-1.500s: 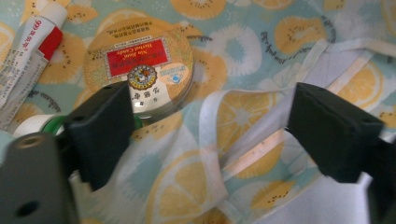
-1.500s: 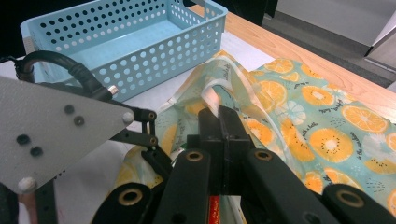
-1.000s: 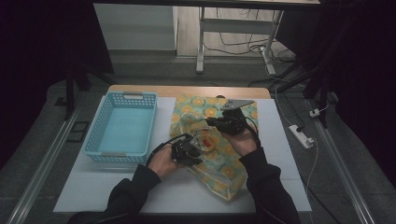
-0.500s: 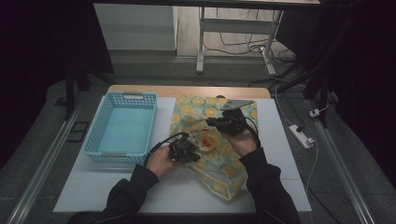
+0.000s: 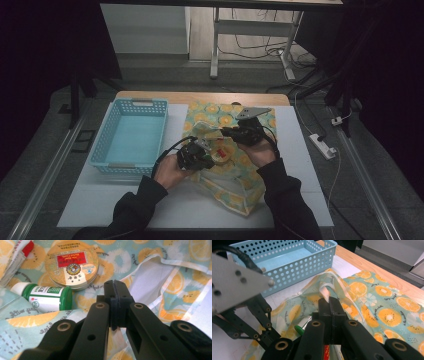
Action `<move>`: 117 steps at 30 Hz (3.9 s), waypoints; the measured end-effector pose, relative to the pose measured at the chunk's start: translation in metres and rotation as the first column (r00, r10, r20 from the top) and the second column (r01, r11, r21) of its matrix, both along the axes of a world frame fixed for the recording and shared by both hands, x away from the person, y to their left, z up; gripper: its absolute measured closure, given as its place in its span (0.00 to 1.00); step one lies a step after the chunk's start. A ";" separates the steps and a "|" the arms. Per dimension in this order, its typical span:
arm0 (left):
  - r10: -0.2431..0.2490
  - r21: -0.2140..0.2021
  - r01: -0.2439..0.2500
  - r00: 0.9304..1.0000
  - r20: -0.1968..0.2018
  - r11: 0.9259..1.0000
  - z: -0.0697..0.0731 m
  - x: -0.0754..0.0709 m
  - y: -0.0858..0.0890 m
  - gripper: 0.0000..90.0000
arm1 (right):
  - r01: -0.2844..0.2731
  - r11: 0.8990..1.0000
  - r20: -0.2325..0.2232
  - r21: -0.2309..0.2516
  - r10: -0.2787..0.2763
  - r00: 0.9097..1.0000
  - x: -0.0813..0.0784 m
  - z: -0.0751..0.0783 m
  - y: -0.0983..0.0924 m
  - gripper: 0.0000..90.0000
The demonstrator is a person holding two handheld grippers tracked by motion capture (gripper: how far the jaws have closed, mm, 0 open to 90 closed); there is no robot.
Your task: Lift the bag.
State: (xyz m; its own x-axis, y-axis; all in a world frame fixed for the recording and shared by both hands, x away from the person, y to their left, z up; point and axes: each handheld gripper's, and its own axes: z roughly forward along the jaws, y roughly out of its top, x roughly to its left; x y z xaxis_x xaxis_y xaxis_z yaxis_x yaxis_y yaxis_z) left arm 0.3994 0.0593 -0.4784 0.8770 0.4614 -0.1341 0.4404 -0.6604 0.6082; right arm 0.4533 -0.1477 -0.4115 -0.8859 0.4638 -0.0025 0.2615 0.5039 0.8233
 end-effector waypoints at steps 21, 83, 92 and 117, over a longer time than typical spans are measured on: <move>0.068 -0.108 -0.073 0.997 -0.046 0.991 0.029 0.003 0.025 0.99 | 0.001 1.000 0.004 0.021 -0.001 1.000 -0.004 0.012 -0.004 1.00; 0.143 -0.399 -0.141 0.989 -0.026 0.906 0.190 0.054 0.082 1.00 | -0.097 0.993 0.038 0.073 0.094 0.995 -0.006 0.121 0.011 1.00; 0.168 -0.418 -0.157 0.986 -0.010 0.895 0.217 0.063 0.081 1.00 | -0.084 0.993 0.064 0.084 0.079 0.995 -0.003 0.146 0.015 1.00; 0.234 -0.473 -0.178 0.970 0.062 0.863 0.273 0.071 0.089 1.00 | -0.032 0.993 0.175 0.116 0.012 0.984 -0.004 0.211 0.017 1.00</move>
State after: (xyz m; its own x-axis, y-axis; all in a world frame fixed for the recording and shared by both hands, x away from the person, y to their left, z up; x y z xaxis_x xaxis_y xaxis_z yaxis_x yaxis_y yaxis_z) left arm 0.4708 0.1484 -0.2052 0.7911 0.5429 -0.2819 0.4447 -0.1941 0.8744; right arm 0.4490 -0.1307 -0.2007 -0.8867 0.4504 -0.1039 0.0989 0.4045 0.9092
